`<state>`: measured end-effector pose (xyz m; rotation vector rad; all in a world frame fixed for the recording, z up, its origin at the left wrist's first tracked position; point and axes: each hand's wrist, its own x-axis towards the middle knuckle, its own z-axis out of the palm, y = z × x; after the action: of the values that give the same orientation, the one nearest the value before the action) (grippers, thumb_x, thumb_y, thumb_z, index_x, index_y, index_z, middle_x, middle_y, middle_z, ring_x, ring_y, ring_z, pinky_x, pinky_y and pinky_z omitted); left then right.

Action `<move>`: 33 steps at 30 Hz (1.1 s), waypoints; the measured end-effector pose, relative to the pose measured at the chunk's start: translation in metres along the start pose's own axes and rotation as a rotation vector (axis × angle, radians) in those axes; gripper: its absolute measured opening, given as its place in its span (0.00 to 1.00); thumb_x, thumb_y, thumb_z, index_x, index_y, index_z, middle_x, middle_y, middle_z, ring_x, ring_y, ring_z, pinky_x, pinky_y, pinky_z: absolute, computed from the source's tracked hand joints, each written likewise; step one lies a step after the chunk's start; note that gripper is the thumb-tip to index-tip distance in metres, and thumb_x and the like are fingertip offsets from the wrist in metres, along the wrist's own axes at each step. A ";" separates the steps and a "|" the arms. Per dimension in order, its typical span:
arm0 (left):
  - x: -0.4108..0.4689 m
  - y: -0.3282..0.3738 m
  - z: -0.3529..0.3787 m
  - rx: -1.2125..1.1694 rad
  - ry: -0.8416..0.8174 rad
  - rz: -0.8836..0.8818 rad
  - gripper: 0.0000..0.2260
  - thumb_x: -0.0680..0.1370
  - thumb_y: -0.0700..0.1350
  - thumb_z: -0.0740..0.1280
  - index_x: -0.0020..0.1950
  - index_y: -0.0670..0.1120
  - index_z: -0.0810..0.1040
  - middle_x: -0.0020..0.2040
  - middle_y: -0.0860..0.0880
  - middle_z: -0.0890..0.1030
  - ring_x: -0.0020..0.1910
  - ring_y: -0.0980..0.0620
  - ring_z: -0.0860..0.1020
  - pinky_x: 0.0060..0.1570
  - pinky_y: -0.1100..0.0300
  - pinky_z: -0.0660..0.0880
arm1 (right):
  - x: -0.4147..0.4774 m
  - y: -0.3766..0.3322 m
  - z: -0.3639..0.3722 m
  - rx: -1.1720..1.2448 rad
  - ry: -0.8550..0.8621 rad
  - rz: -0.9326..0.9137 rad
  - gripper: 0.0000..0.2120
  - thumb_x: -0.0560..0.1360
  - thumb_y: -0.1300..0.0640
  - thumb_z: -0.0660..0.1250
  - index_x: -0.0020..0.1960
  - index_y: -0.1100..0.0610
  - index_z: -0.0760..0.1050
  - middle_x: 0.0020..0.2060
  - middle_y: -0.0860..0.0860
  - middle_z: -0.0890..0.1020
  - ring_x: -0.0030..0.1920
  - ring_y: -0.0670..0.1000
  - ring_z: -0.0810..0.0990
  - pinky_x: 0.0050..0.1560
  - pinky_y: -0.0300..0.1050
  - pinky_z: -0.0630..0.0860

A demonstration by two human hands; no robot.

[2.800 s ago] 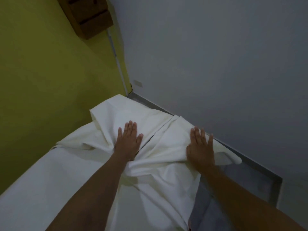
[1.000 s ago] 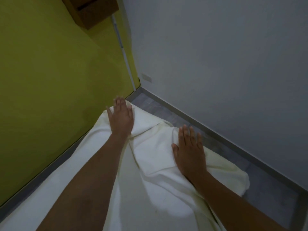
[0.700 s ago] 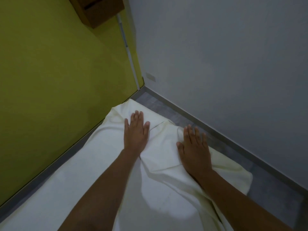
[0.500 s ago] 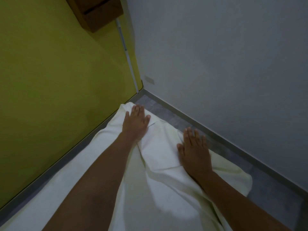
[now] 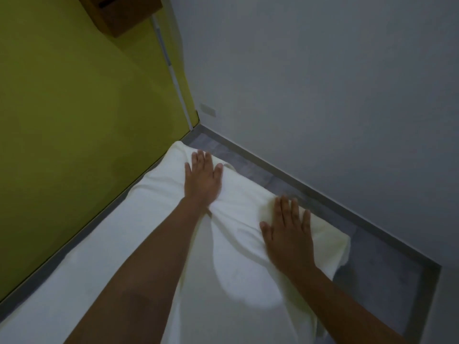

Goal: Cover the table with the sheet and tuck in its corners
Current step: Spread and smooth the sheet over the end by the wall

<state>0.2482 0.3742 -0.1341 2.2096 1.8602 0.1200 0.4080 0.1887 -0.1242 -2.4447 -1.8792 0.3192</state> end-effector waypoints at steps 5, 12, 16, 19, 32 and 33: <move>-0.031 0.029 -0.003 -0.118 0.077 0.097 0.25 0.83 0.53 0.44 0.78 0.41 0.51 0.79 0.45 0.50 0.78 0.50 0.46 0.75 0.49 0.40 | 0.013 0.037 -0.001 0.034 0.026 0.085 0.32 0.78 0.44 0.44 0.72 0.65 0.62 0.72 0.61 0.66 0.74 0.62 0.60 0.72 0.63 0.47; -0.077 0.049 0.020 -0.116 0.082 0.230 0.33 0.78 0.58 0.36 0.78 0.42 0.49 0.79 0.45 0.48 0.78 0.50 0.46 0.75 0.52 0.39 | 0.025 0.121 -0.028 0.000 0.013 0.405 0.28 0.82 0.50 0.48 0.76 0.64 0.50 0.76 0.60 0.54 0.76 0.62 0.49 0.73 0.64 0.44; -0.086 0.046 0.037 -0.075 0.022 0.194 0.33 0.77 0.60 0.36 0.78 0.43 0.48 0.79 0.45 0.48 0.78 0.49 0.47 0.76 0.49 0.42 | 0.009 0.104 -0.023 0.057 0.061 0.265 0.28 0.81 0.49 0.45 0.75 0.65 0.56 0.74 0.62 0.60 0.75 0.63 0.55 0.72 0.62 0.48; -0.092 0.050 0.042 -0.055 0.019 0.180 0.33 0.78 0.59 0.37 0.78 0.42 0.47 0.79 0.44 0.47 0.78 0.49 0.46 0.75 0.50 0.41 | -0.011 0.076 -0.007 0.089 0.036 0.117 0.35 0.76 0.43 0.39 0.72 0.64 0.63 0.71 0.62 0.66 0.73 0.63 0.61 0.72 0.62 0.51; -0.161 0.076 0.052 0.012 -0.061 0.213 0.35 0.75 0.60 0.32 0.78 0.44 0.45 0.79 0.46 0.45 0.78 0.50 0.43 0.74 0.49 0.38 | -0.025 0.103 -0.002 0.134 0.022 0.121 0.43 0.70 0.37 0.31 0.76 0.61 0.50 0.76 0.59 0.54 0.76 0.59 0.51 0.74 0.54 0.46; -0.169 0.079 0.053 0.017 -0.059 0.208 0.35 0.75 0.60 0.31 0.78 0.44 0.46 0.79 0.46 0.46 0.78 0.50 0.43 0.74 0.49 0.38 | -0.030 0.104 -0.003 0.120 0.003 0.109 0.44 0.69 0.37 0.29 0.77 0.61 0.49 0.77 0.58 0.53 0.76 0.58 0.50 0.74 0.53 0.45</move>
<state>0.3053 0.1893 -0.1495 2.3865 1.6036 0.0762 0.5004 0.1331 -0.1332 -2.4701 -1.6764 0.4196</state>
